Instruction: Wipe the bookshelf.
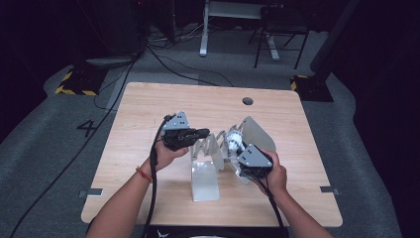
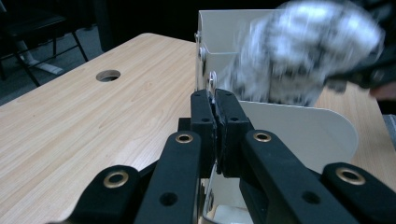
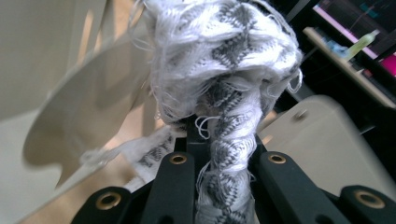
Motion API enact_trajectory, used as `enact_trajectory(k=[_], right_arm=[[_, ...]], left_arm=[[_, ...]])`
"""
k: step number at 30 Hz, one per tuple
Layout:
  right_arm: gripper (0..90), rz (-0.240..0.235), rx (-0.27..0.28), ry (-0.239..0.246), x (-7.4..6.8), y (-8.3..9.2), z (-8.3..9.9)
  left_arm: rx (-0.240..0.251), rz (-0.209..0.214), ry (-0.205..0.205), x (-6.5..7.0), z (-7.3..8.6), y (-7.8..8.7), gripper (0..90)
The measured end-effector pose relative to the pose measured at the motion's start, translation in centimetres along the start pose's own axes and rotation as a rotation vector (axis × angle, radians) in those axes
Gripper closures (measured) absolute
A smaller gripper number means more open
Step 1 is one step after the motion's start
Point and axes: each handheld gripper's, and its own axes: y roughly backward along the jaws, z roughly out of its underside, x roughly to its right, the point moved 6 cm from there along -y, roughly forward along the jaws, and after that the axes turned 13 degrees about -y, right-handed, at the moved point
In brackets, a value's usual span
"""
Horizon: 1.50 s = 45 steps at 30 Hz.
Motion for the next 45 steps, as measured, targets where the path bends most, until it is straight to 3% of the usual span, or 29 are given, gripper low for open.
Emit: enact_trajectory(k=[4, 9, 23, 28, 34, 39, 42, 45], right_arm=[[80.8, 0.021, 0.036, -0.012, 0.7, 0.2, -1.8], [80.9, 0.023, 0.02, -0.01, 0.5, -0.2, -1.5], [80.9, -0.041, -0.129, -0.002, -1.6, -1.7, 4.8], [80.9, -0.051, -0.15, -0.013, -1.8, -2.3, 6.0], [80.9, -0.033, -0.114, 0.005, -2.0, -2.6, 4.6], [80.9, 0.008, -0.038, -0.027, -0.9, -1.7, 1.7], [80.9, 0.022, -0.014, -0.008, -0.7, -1.1, 0.8], [80.9, 0.03, 0.009, -0.022, -0.2, -0.4, 0.3]], left_arm=[[0.002, 0.001, -0.001, 0.0, 0.0, 0.0, 87.5], [0.001, -0.001, -0.001, 0.0, 0.0, 0.0, 87.6], [0.004, 0.001, 0.002, 0.0, 0.0, 0.0, 87.6], [0.005, 0.0, 0.001, 0.0, 0.0, -0.1, 87.5], [0.006, -0.003, 0.004, 0.1, 0.0, -0.1, 87.6], [0.002, -0.009, 0.0, 0.1, -0.1, -0.1, 87.6], [-0.003, -0.017, -0.009, 0.1, -0.1, -0.1, 87.8], [-0.003, -0.019, -0.009, 0.1, -0.1, -0.1, 87.8]])
